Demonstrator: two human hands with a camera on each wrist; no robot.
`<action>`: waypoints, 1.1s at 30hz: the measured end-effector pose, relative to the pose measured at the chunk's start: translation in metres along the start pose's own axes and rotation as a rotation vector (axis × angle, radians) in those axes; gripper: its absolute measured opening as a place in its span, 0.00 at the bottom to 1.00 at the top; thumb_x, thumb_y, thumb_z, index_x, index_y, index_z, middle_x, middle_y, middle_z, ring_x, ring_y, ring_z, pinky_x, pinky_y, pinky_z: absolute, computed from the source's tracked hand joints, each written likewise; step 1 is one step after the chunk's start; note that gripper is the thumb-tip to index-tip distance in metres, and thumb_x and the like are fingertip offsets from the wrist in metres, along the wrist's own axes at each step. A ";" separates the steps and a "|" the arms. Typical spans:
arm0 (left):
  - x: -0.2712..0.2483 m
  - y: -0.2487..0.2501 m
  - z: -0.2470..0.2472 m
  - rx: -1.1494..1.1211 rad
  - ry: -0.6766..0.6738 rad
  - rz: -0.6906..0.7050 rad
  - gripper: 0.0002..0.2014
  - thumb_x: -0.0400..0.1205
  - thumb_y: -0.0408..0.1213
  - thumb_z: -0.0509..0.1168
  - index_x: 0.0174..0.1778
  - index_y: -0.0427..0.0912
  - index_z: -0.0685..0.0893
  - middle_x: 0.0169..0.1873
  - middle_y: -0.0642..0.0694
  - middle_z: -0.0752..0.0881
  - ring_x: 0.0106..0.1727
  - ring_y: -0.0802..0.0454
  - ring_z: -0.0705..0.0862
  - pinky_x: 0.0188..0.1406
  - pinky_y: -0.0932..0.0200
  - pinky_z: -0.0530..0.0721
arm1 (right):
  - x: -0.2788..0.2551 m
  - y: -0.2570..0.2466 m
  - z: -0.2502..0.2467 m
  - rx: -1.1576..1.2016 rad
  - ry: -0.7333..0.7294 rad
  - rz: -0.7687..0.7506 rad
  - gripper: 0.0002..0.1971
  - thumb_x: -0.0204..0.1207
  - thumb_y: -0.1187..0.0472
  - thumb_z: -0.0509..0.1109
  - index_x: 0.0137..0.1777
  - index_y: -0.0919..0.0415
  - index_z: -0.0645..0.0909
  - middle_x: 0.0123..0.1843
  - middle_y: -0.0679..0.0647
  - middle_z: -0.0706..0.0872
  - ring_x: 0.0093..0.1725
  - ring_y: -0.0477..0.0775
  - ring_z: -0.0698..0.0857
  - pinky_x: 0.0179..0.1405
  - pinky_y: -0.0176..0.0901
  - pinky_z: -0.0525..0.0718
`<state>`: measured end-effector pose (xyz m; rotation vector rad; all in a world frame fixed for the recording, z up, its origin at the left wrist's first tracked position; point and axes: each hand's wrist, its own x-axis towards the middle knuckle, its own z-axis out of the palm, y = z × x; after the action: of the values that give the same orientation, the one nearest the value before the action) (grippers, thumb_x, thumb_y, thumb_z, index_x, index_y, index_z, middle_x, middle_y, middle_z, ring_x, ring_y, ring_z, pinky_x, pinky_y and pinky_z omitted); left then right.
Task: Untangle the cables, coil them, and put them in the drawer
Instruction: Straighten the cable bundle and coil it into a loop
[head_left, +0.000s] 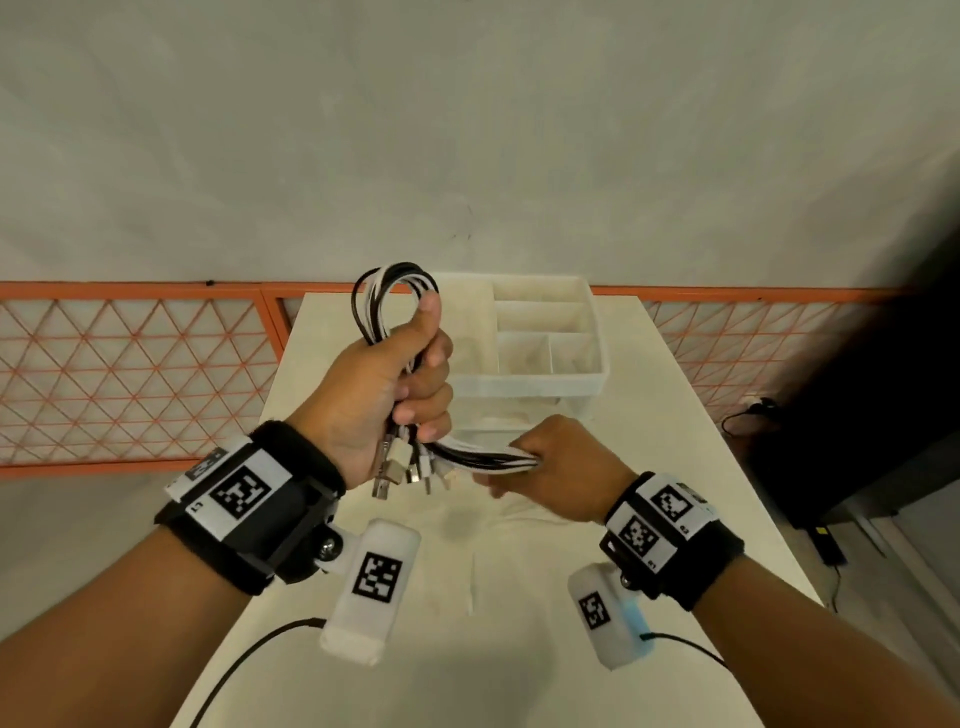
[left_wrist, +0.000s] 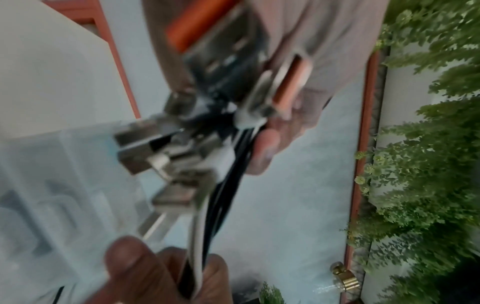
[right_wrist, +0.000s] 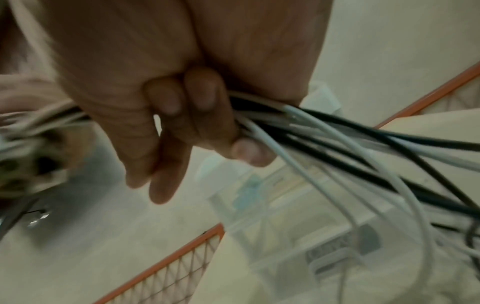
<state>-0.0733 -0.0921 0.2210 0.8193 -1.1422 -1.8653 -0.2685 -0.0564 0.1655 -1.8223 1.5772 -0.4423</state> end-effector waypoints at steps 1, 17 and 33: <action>-0.003 0.002 -0.001 0.026 -0.023 -0.031 0.21 0.83 0.57 0.64 0.31 0.45 0.74 0.17 0.53 0.58 0.16 0.56 0.58 0.19 0.61 0.66 | 0.001 0.004 -0.007 -0.023 0.010 0.042 0.15 0.74 0.51 0.80 0.28 0.54 0.89 0.19 0.43 0.82 0.21 0.40 0.80 0.27 0.27 0.73; 0.009 -0.043 0.011 0.731 0.235 -0.169 0.15 0.77 0.48 0.75 0.34 0.38 0.90 0.13 0.52 0.76 0.16 0.53 0.73 0.28 0.61 0.73 | 0.004 -0.036 -0.061 -0.183 0.388 -0.007 0.10 0.67 0.56 0.80 0.29 0.54 0.84 0.27 0.49 0.83 0.32 0.49 0.81 0.26 0.35 0.72; 0.004 -0.036 0.017 0.317 0.175 -0.122 0.36 0.62 0.75 0.65 0.41 0.42 0.75 0.27 0.47 0.72 0.26 0.51 0.77 0.39 0.49 0.83 | 0.000 -0.031 -0.027 0.412 0.540 -0.275 0.09 0.85 0.60 0.69 0.53 0.60 0.90 0.30 0.42 0.82 0.29 0.43 0.78 0.33 0.41 0.77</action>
<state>-0.0997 -0.0782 0.1944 1.2298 -1.3181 -1.6907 -0.2633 -0.0623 0.2059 -1.6719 1.4157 -1.3729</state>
